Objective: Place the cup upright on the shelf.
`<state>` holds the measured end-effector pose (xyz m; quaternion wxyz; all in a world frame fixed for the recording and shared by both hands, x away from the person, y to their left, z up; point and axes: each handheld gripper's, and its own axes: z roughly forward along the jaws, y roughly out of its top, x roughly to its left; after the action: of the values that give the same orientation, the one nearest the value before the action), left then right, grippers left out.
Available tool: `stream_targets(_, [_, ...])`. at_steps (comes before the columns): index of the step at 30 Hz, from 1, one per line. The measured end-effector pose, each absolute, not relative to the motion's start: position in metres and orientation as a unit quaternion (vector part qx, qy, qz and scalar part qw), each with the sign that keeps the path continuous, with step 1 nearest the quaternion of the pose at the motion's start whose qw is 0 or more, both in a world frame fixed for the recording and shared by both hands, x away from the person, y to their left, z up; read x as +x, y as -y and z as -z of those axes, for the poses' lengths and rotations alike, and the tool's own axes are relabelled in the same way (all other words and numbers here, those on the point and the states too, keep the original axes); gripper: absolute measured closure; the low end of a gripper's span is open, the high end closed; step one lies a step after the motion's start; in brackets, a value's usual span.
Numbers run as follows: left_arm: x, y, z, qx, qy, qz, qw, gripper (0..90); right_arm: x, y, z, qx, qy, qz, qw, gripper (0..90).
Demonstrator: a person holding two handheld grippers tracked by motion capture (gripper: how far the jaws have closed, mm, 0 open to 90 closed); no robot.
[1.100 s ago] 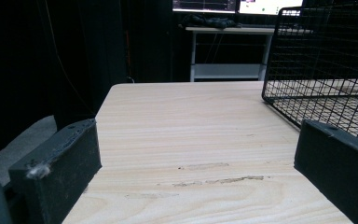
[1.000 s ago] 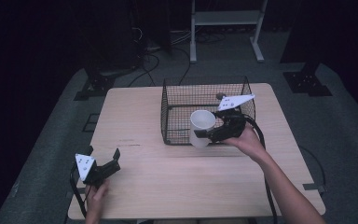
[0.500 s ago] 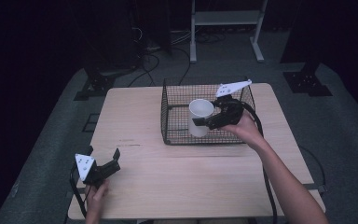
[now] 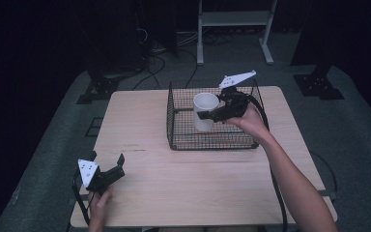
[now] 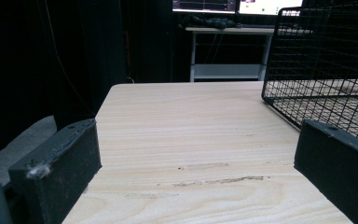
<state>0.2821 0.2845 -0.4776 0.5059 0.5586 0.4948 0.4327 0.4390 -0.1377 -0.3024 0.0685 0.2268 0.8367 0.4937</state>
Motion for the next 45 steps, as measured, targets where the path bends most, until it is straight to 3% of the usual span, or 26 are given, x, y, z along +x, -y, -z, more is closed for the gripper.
stream_targets(27, [0.282,-0.285,0.478,0.558,-0.495,-0.432,0.507,0.0,0.485,0.124,0.287,0.245,-0.840,-0.477,0.081,19.9])
stream_targets(45, [0.283,-0.285,0.478,0.558,-0.495,-0.432,0.508,0.0,0.518,0.123,0.324,0.293,-0.830,-0.470,0.066,19.7])
